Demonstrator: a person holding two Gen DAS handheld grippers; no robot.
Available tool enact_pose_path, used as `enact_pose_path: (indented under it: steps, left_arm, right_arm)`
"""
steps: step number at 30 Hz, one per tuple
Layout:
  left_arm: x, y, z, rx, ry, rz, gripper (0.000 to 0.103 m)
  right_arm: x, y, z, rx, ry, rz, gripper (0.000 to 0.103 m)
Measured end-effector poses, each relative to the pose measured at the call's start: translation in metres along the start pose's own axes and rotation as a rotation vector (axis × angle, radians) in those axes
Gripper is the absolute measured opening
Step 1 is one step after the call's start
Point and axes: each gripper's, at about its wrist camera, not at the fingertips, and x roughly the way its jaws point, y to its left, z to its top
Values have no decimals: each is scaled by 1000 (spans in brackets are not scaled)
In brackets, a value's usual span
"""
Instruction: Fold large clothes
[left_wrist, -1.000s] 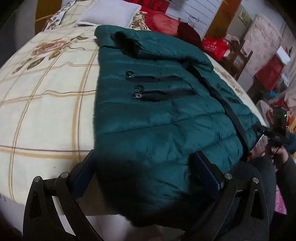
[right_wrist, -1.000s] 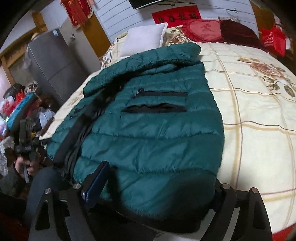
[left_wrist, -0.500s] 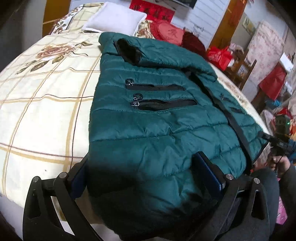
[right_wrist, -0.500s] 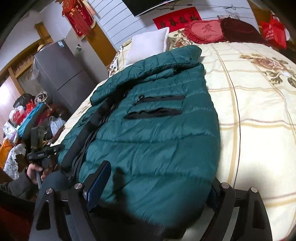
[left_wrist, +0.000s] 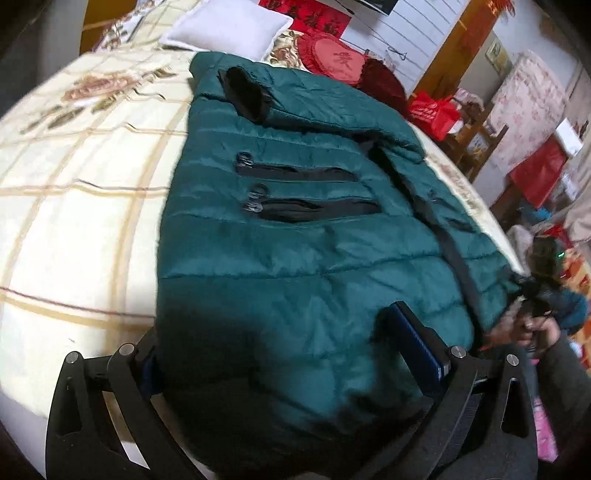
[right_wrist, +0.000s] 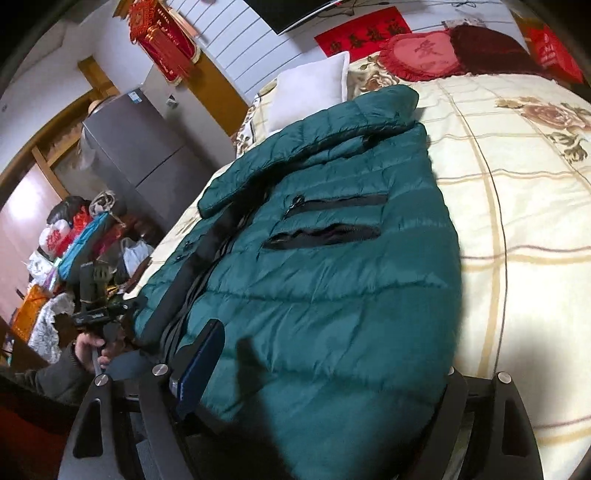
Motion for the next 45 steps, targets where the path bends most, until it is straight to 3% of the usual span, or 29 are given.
enact_pose_path:
  steps: [7, 14, 15, 20, 27, 34, 35, 36, 38, 41, 45]
  left_arm:
    - [-12, 0, -18, 47, -9, -32, 102]
    - [0, 9, 3, -42, -22, -58, 102]
    - [-1, 10, 3, -58, -24, -68, 100]
    - [-13, 22, -8, -122, -60, -42, 66]
    - [-16, 28, -17, -245, -65, -140, 65]
    - [-10, 31, -4, -237, -58, -148, 63]
    - [-11, 31, -5, -235, -60, -114, 44]
    - [-10, 32, -6, -232, -52, -74, 33]
    - [-12, 43, -9, -268, -50, -89, 19]
    - [-18, 53, -7, -297, -61, -93, 18]
    - [-35, 56, 7, -263, -130, -48, 17]
  right_arm:
    - [2, 15, -4, -102, 44, -81, 86]
    - [2, 8, -2, -55, 26, -58, 88]
    - [1, 5, -2, -32, 18, -46, 88]
    - [0, 10, -3, -41, 29, -65, 88]
    - [-4, 6, -6, -24, -2, -42, 88]
    - [-9, -5, -5, 15, -28, -24, 71]
    - [-10, -5, -6, 13, -25, -36, 63]
    - [-9, -5, -5, 7, -22, -52, 56]
    - [-12, -8, -7, 24, -16, -80, 36]
    - [-22, -7, -11, 43, -29, -68, 26]
    - [-31, 9, -12, 42, -64, -40, 25]
